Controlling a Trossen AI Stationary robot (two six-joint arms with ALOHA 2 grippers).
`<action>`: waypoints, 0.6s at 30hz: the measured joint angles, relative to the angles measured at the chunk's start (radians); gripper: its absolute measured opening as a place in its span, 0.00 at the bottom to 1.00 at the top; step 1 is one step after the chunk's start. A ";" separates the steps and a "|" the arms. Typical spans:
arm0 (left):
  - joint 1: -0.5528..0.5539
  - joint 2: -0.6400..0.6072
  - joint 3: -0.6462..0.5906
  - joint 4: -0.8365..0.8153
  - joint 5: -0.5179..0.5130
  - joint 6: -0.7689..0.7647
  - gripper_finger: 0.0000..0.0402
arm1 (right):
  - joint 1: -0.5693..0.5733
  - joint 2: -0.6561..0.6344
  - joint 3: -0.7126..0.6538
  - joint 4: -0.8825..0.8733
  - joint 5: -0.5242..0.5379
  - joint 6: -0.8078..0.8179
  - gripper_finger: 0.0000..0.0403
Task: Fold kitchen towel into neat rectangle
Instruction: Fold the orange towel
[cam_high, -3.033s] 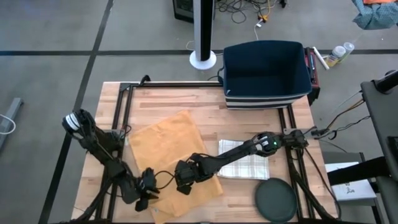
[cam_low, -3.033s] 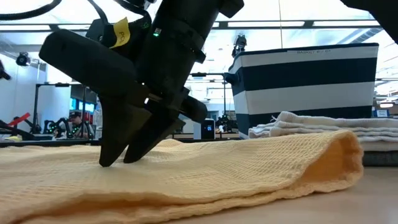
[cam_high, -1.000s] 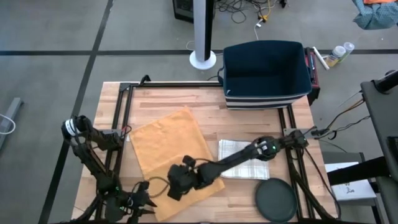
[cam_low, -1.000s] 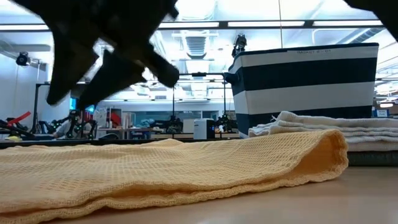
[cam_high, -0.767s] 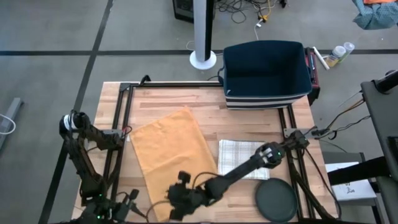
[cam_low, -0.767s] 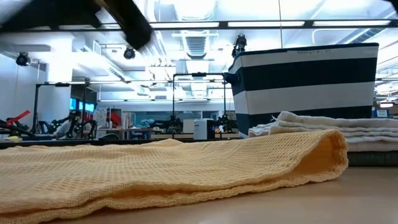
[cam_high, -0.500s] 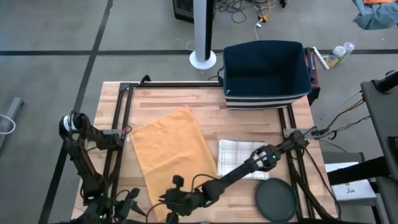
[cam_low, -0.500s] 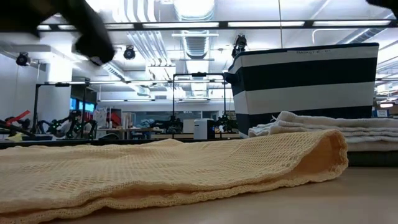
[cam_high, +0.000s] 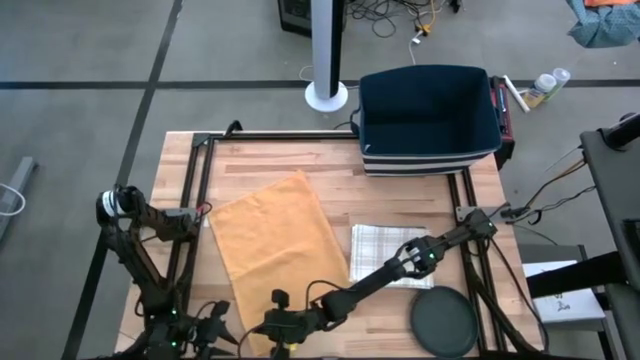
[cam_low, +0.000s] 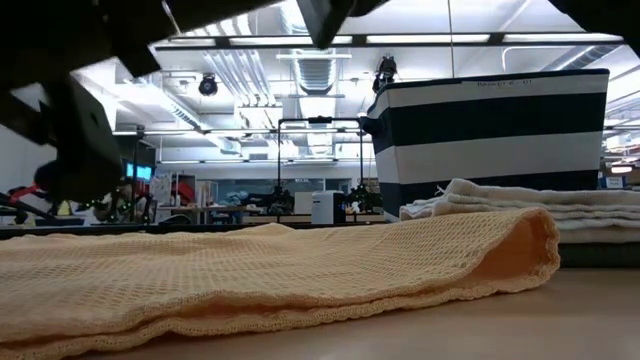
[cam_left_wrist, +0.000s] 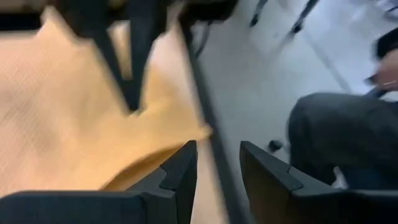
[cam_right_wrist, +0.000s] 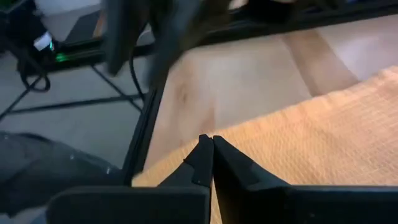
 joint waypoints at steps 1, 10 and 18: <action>0.013 0.002 -0.011 0.000 0.020 -0.012 0.28 | -0.002 0.001 0.000 0.002 -0.003 -0.018 0.00; 0.088 0.006 -0.101 0.017 0.053 -0.025 0.28 | -0.073 0.003 -0.020 -0.133 -0.128 -0.002 0.00; 0.090 0.072 -0.135 0.063 -0.022 -0.044 0.28 | -0.078 -0.012 -0.015 -0.198 -0.134 -0.037 0.00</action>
